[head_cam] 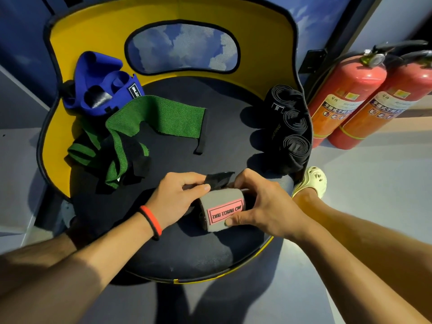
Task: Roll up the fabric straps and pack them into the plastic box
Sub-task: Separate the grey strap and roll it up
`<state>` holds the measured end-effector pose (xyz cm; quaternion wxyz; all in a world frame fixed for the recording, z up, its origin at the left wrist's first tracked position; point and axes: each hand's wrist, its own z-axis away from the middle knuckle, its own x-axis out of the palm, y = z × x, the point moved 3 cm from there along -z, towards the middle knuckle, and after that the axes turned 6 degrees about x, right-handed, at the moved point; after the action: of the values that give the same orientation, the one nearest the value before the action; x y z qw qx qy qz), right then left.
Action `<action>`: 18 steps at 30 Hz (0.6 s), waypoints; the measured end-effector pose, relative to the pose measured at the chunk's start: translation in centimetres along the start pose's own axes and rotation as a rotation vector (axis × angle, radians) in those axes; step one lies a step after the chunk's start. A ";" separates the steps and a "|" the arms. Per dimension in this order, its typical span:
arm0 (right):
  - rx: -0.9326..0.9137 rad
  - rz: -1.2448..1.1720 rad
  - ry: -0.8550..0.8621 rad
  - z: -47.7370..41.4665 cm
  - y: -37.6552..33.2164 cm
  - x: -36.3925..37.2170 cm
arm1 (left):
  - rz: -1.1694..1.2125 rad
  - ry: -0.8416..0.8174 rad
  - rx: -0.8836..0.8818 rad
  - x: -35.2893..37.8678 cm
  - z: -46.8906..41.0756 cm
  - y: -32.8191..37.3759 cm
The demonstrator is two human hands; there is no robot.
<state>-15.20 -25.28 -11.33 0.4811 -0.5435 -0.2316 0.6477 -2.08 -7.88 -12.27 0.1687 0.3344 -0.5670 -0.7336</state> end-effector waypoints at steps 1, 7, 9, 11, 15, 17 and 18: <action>0.003 0.005 0.006 -0.1 -0.1 0.0 | 0.010 -0.019 -0.028 -0.1 -0.3 0.0; 0.028 0.000 0.013 0.0 -0.5 -0.2 | -0.107 -0.059 0.107 0.0 -0.1 1.4; 0.040 0.003 0.014 -0.1 -0.5 -0.2 | -0.110 -0.017 0.153 -0.1 0.4 1.2; 0.043 0.004 0.026 -0.2 -0.4 -0.1 | -0.141 -0.031 0.218 -0.2 0.6 1.0; 0.047 0.009 0.041 0.0 -0.7 -0.1 | -0.139 -0.149 0.289 -0.6 1.1 1.3; 0.050 0.030 0.068 0.2 -0.8 -0.2 | -0.138 -0.212 0.336 -0.5 1.2 1.9; 0.049 0.043 0.082 0.2 -0.8 -0.2 | -0.168 -0.232 0.367 -0.4 1.3 2.0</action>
<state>-15.08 -25.09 -10.50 0.4894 -0.5626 -0.1839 0.6404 -2.96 -7.27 -10.04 -0.0228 0.3188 -0.6768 -0.6631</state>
